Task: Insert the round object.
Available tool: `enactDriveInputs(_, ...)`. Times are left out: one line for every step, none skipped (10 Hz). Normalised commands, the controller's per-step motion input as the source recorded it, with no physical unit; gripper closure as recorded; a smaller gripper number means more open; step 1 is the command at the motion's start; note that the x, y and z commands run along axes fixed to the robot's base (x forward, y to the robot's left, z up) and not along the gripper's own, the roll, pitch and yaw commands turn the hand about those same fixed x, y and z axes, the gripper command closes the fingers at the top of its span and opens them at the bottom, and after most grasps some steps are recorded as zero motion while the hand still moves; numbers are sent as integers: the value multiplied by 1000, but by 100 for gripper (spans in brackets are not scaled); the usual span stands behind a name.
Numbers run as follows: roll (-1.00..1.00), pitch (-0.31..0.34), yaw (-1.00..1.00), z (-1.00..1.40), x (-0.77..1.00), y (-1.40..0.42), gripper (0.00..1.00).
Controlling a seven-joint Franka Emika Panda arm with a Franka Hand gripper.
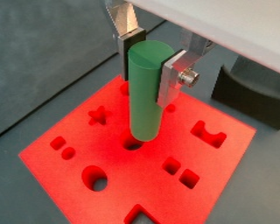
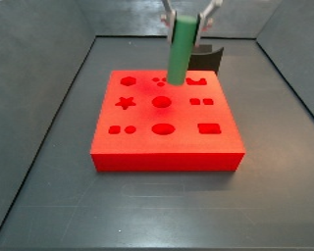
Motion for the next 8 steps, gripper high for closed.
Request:
enactDriveInputs(0, -181, -14, -806, 114, 0, 100)
enactDriveInputs(51, -270, 0, -651, 0, 0, 100)
enactDriveInputs(264, -203, 6, -160, -151, 0, 100)
enactDriveInputs(186, -180, 0, 0, -371, -6, 100)
enactDriveInputs(66, -199, -29, 137, -594, 0, 100)
enactDriveInputs(0, -261, -106, 257, -586, 0, 100)
enactDriveInputs(0, -124, 0, 0, -174, 0, 100)
enactDriveInputs(13, -94, 0, -203, -97, -74, 100)
